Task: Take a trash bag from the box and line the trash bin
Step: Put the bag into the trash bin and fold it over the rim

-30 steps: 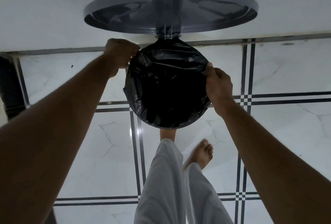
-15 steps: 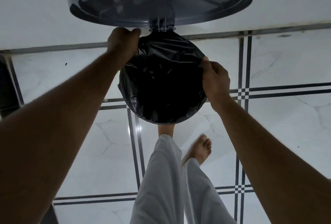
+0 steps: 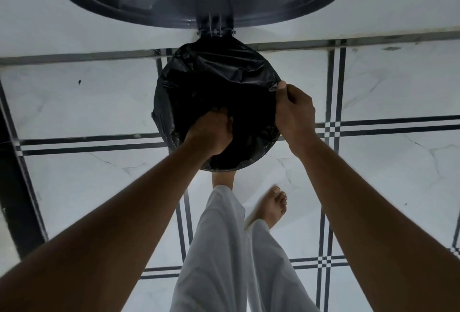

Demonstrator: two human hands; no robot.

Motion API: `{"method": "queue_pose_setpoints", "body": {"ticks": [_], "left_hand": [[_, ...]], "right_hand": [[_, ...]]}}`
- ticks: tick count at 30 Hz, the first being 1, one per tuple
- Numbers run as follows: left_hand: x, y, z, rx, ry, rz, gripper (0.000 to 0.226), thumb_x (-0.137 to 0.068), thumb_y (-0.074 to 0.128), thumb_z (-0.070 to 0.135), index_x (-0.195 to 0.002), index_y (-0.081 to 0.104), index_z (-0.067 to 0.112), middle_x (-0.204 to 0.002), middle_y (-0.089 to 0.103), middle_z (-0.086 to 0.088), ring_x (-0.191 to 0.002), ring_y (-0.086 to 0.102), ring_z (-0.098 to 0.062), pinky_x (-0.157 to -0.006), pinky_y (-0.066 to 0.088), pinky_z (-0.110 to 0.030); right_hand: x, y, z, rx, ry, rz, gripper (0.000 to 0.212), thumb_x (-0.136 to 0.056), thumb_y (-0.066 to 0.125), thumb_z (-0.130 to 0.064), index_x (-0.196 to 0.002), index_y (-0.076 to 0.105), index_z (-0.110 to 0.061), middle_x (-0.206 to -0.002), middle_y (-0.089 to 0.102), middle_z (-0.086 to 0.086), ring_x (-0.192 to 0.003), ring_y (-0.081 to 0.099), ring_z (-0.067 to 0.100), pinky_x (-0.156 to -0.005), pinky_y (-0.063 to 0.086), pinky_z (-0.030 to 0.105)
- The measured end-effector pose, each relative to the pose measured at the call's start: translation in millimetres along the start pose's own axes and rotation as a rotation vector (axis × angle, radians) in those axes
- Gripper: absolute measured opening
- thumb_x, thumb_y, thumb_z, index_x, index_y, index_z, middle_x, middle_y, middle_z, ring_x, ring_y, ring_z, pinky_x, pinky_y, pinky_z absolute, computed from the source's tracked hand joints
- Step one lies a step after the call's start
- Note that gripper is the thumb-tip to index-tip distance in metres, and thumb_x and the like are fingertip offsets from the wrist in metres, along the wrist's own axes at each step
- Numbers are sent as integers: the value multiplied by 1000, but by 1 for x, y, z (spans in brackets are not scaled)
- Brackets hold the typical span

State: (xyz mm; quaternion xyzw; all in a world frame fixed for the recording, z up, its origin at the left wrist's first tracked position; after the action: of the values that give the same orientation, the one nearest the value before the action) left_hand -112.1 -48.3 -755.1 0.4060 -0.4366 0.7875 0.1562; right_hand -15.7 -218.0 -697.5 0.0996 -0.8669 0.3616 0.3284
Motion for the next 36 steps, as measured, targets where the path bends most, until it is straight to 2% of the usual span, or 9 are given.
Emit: {"method": "queue_pose_setpoints", "body": {"ticks": [3,7,12,15,19,24,30,33,36], "left_hand": [[-33,10,-3,-8,-33,-76,66,-115,38,48,-169,27,12,-172,31,-23,-157,35,-46,-127,32,-54],[-56,29,-14,-31,-179,-243,87,-111,29,68,-175,-4,20,-182,-2,-18,-168,3,-43,-132,15,-60],[-72,56,-20,-242,-60,-321,78,-106,20,71,-175,0,39,-183,0,-17,-165,13,-50,-131,21,-65],[-53,37,-4,-160,-78,-275,66,-116,33,50,-174,18,22,-180,18,-20,-163,25,-46,-131,25,-58],[-20,-1,3,-71,-68,32,37,-110,51,34,-136,68,13,-134,73,-19,-126,69,-42,-101,55,-45],[13,-35,19,76,92,398,29,-109,48,27,-122,68,10,-118,72,-15,-105,72,-38,-87,58,-45],[-47,18,-2,147,-211,-67,79,-113,34,61,-171,20,9,-177,20,-24,-164,21,-43,-130,20,-54],[-62,36,-6,138,-253,-194,83,-113,27,66,-175,-3,21,-182,-10,-18,-167,-6,-44,-133,5,-56],[-68,41,-7,213,-228,-226,84,-109,32,72,-174,-5,35,-182,-15,-14,-167,-8,-45,-133,3,-60]], "right_hand": [[-5,4,5,18,-15,8,49,-119,41,-42,-76,51,-19,-72,54,-3,-71,51,15,-73,42,35],[-10,8,10,20,-38,41,49,-119,41,-44,-90,64,-10,-75,61,1,-73,58,17,-74,47,36],[-12,11,13,10,-56,35,50,-118,40,-43,-75,47,-18,-67,48,-4,-67,48,16,-68,40,34],[-10,8,8,37,-40,44,51,-118,40,-40,-72,43,-19,-67,49,-4,-66,47,16,-65,38,34],[-9,8,5,53,-13,36,50,-119,39,-40,-74,49,-20,-72,56,-4,-69,52,14,-67,41,33],[-5,6,3,53,-6,46,48,-120,39,-40,-80,55,-19,-75,59,-5,-69,53,8,-64,40,25],[-7,9,6,53,-39,75,51,-120,39,-39,-73,45,-20,-69,51,-5,-64,47,10,-62,37,28],[-12,12,14,31,-56,90,50,-119,39,-41,-76,47,-17,-67,49,-4,-64,45,15,-64,38,34],[-15,14,15,28,-76,89,52,-119,39,-42,-72,46,-21,-63,47,-7,-62,45,13,-64,37,32]]}}
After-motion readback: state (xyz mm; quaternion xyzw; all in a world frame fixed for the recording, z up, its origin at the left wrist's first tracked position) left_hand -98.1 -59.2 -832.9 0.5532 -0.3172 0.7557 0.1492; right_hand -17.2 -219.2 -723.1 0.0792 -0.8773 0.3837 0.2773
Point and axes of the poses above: each hand's wrist, its own x-axis away from the middle knuckle, its own y-axis out of the palm, z = x × y, the point moved 6 cm from there along -x, towards the middle knuckle
